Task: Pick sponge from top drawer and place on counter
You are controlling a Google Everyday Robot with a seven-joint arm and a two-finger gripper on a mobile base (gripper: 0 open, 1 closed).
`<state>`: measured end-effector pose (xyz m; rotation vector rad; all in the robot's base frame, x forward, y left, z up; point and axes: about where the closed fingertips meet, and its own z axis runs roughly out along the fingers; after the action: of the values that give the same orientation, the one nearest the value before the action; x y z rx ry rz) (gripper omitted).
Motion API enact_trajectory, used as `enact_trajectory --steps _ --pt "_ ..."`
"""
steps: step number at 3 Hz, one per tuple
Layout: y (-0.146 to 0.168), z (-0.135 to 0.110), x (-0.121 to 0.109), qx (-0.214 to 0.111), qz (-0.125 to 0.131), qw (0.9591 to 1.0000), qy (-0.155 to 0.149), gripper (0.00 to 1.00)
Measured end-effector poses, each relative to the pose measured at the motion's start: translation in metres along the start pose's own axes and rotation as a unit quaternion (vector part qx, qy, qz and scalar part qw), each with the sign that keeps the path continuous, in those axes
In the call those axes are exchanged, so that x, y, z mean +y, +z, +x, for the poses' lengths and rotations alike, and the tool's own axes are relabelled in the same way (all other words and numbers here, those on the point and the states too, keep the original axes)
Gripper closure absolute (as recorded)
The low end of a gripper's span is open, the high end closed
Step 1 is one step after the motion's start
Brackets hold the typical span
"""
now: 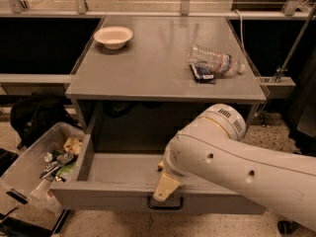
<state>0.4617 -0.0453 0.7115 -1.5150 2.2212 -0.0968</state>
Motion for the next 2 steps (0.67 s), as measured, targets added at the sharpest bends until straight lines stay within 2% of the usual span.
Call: enact_trajectory --steps 1,2 --pt "-0.005 -0.006 -0.008 -0.005 0.011 0.9999 -0.001 0.0" --pt "-0.021 -0.072 -0.044 -0.045 0.023 0.9981 -0.036 0.0"
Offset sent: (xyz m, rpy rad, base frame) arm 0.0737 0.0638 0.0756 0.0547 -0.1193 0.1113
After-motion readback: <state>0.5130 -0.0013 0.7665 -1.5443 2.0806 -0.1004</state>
